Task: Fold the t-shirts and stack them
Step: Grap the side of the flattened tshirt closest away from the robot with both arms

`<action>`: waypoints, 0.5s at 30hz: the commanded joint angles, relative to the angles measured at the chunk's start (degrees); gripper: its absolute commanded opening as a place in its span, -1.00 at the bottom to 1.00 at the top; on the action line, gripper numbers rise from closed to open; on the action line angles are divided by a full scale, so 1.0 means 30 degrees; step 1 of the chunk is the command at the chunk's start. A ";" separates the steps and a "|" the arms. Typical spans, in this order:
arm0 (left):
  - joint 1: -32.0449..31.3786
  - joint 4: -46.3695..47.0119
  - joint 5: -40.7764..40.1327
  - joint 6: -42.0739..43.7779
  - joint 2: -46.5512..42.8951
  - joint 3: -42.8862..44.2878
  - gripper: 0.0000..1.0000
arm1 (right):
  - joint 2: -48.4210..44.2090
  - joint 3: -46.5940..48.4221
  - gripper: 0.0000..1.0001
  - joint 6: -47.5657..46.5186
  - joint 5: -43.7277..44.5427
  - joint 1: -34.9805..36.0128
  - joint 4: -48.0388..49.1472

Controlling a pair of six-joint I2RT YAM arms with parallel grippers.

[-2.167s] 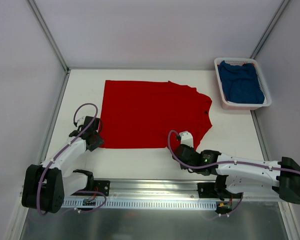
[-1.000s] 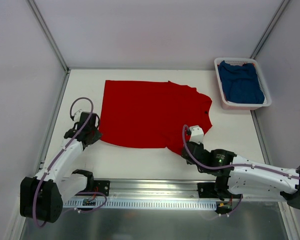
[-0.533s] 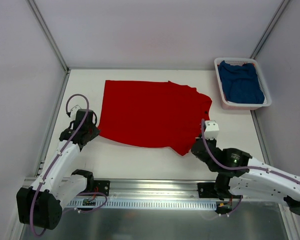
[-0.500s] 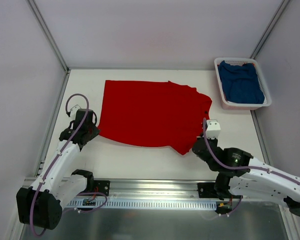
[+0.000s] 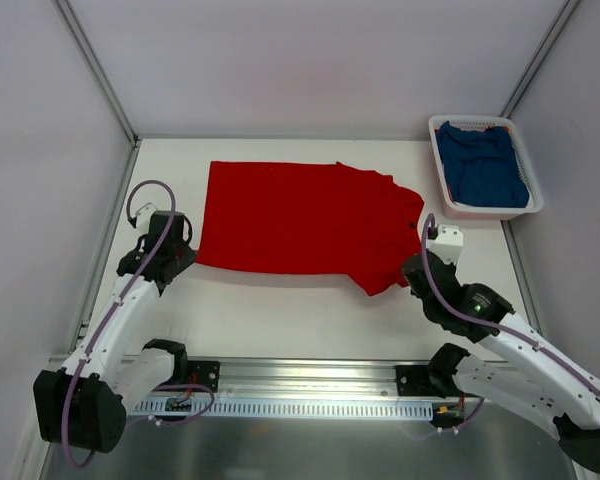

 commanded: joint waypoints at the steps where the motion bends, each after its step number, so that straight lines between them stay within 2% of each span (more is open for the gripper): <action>1: 0.0274 0.0205 -0.0658 0.0062 0.0470 0.0859 -1.00 | 0.0462 0.0797 -0.99 -0.1686 -0.0740 -0.1044 0.0973; 15: 0.0420 0.1847 -0.0717 0.1058 0.3429 0.2529 -1.00 | 0.3771 0.1734 -0.99 -0.4470 -0.2734 -0.4765 0.4460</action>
